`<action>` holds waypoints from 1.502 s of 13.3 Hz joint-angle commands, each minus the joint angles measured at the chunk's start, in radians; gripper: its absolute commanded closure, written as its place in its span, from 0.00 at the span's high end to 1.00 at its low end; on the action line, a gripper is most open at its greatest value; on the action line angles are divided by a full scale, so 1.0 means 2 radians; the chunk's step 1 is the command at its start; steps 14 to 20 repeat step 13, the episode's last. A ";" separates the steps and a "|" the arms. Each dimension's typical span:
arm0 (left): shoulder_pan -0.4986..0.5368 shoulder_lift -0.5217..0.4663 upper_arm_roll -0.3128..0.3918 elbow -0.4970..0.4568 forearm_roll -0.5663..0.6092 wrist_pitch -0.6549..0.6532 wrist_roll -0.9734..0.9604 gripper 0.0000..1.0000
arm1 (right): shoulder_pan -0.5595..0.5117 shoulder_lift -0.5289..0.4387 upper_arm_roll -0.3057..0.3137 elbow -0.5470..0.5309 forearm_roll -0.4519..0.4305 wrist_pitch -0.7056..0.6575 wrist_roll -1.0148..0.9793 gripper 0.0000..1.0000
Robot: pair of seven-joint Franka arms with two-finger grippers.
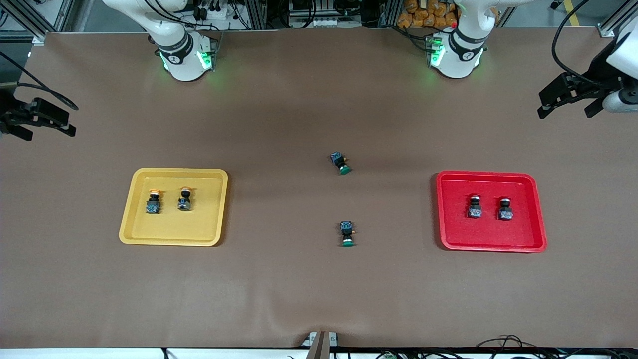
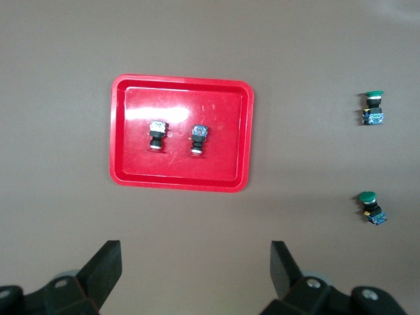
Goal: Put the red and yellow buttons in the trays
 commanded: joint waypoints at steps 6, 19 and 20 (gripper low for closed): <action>0.004 0.012 0.002 0.016 0.005 -0.014 -0.010 1.00 | -0.005 -0.089 0.002 -0.086 -0.011 0.013 0.000 1.00; 0.004 0.011 0.002 0.016 0.003 -0.015 -0.010 1.00 | -0.006 -0.125 0.001 -0.130 -0.013 0.041 0.001 1.00; 0.004 0.011 0.002 0.016 0.003 -0.015 -0.010 1.00 | -0.006 -0.125 0.001 -0.130 -0.013 0.041 0.001 1.00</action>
